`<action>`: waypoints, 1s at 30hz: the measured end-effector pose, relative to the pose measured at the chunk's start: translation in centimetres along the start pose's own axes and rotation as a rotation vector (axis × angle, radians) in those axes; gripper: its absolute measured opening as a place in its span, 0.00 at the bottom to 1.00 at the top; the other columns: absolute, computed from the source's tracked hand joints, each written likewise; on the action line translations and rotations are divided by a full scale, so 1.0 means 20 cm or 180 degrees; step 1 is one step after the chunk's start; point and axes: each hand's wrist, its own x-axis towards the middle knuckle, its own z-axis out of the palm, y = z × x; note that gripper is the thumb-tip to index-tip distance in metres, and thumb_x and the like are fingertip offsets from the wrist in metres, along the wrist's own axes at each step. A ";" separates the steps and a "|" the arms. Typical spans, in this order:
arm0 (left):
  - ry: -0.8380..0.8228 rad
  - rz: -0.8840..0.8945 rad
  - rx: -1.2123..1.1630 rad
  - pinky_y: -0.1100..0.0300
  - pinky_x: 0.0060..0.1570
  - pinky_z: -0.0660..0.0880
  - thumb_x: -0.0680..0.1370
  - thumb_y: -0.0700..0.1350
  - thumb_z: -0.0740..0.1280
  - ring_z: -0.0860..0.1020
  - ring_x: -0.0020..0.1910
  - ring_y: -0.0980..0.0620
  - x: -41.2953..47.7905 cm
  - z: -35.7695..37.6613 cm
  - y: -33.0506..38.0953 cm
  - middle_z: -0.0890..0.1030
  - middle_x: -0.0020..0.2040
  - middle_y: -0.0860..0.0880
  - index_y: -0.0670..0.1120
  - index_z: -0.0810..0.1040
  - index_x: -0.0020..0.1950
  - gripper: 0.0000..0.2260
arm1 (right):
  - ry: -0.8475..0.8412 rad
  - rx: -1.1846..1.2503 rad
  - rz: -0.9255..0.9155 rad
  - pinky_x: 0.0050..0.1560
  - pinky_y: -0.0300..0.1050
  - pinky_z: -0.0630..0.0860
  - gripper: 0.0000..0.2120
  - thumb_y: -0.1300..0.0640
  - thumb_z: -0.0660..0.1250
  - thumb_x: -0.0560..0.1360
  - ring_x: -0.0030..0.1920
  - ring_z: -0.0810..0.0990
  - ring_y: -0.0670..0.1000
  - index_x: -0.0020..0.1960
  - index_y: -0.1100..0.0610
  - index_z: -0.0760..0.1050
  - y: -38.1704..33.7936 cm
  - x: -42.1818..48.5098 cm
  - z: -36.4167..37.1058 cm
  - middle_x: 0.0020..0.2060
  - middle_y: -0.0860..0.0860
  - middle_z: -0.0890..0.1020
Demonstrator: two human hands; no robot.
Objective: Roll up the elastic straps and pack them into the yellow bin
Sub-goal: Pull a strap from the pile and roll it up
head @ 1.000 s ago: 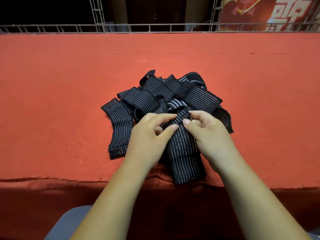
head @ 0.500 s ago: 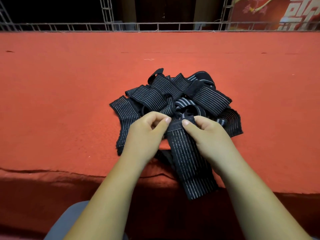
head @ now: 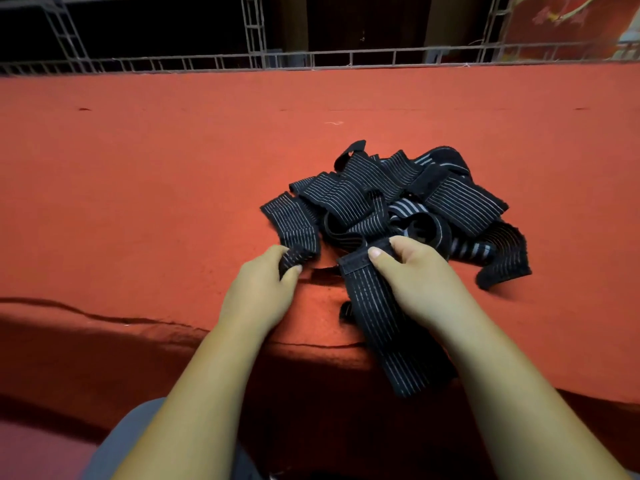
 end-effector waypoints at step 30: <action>-0.1105 -0.0199 -0.4071 0.52 0.51 0.84 0.87 0.47 0.64 0.88 0.50 0.45 -0.17 -0.27 0.35 0.89 0.54 0.41 0.39 0.84 0.62 0.15 | -0.0365 0.1073 -0.1226 0.59 0.41 0.76 0.06 0.58 0.70 0.85 0.55 0.82 0.39 0.52 0.51 0.85 -0.06 -0.13 0.00 0.52 0.43 0.87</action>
